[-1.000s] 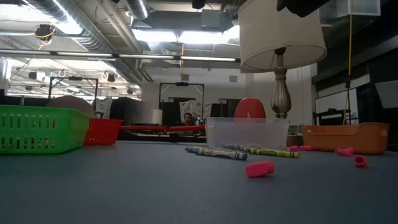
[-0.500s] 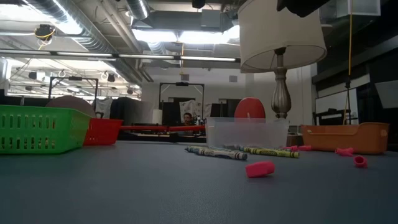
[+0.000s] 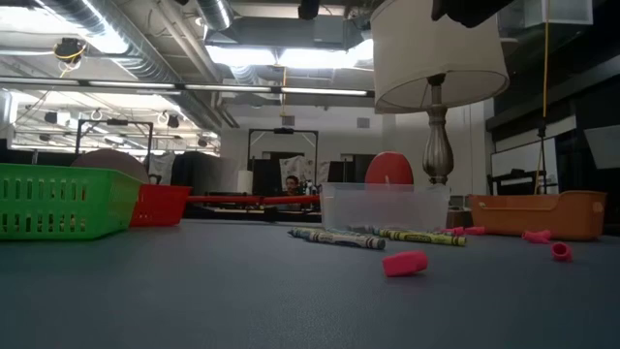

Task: Sort crayons
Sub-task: Put the dark green crayon into the black bin

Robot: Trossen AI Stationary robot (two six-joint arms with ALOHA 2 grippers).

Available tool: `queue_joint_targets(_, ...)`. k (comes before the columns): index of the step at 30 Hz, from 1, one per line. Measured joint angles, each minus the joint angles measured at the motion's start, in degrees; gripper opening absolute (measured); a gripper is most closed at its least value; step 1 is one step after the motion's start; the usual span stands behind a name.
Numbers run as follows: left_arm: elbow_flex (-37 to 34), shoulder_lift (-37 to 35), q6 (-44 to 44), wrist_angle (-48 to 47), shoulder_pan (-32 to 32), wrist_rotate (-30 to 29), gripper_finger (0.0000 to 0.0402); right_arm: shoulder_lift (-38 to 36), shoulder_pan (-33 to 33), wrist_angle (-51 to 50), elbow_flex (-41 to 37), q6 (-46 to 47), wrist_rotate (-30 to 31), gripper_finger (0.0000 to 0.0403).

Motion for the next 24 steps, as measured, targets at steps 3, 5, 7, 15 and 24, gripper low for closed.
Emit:
queue_joint_targets(3,0.00,0.00,-0.27,-0.51,0.00,-0.01,0.0011,0.00,0.00,-1.09,0.00,0.02,0.01,0.0123)
queue_joint_targets(5,0.00,0.00,-1.19,-2.05,0.00,-0.02,0.0010,-0.46,0.03,-3.74,-0.01,0.02,0.01,0.0140)
queue_joint_targets(7,-0.02,0.00,-3.66,-4.63,-0.02,0.59,0.0010,-1.47,0.09,-7.55,-0.02,0.02,0.02,0.0151)
queue_joint_targets(15,0.00,0.00,-26.33,-21.14,-1.48,19.86,0.0010,-7.67,0.09,-34.21,0.00,7.04,0.17,0.0157)
queue_joint_targets(24,-0.01,0.28,-58.24,-29.55,-15.06,26.90,0.0010,-8.20,0.07,-55.00,-0.02,12.74,0.15,0.0156)
